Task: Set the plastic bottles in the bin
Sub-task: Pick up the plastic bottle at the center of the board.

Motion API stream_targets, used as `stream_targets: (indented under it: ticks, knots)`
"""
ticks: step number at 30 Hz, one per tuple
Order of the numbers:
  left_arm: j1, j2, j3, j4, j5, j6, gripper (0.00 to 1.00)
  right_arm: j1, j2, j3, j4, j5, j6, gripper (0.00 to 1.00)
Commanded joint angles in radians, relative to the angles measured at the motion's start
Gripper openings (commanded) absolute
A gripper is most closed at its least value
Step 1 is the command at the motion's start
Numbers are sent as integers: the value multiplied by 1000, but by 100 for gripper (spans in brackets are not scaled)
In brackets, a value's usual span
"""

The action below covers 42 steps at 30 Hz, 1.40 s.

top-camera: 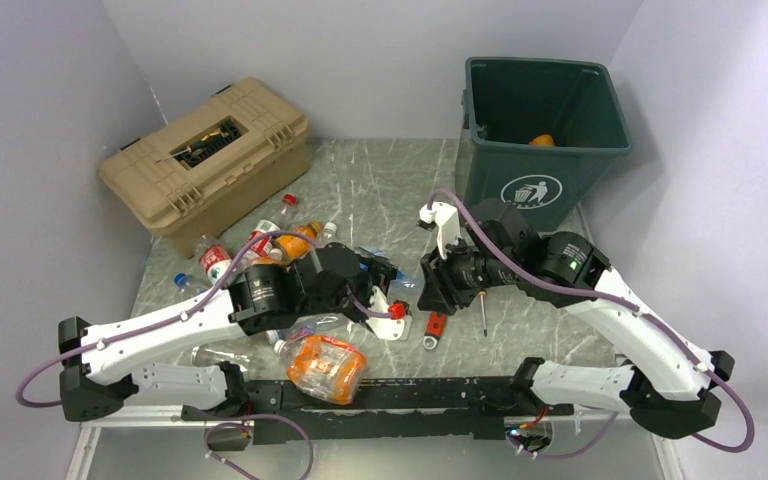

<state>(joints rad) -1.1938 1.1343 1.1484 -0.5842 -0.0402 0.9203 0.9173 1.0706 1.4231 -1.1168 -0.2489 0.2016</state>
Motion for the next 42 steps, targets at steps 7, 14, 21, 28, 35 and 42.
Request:
stream_targets:
  ticks: [7,14,21,28,35,42]
  knots:
    - [14,-38,-23,128,-5,-47,45,21,-11,53,37,-34,-8,0]
    - [14,-90,-72,240,30,-105,30,26,-22,55,79,-100,6,45]
    - [14,-162,-145,366,-2,-221,25,26,-157,5,281,-17,74,100]
    - [14,-204,-163,450,20,-582,22,26,-500,-348,845,186,162,100]
    - [13,-241,-329,836,89,-1012,18,26,-616,-607,1296,243,197,100]
    - [14,-209,-348,963,166,-1142,19,26,-505,-638,1479,238,253,100]
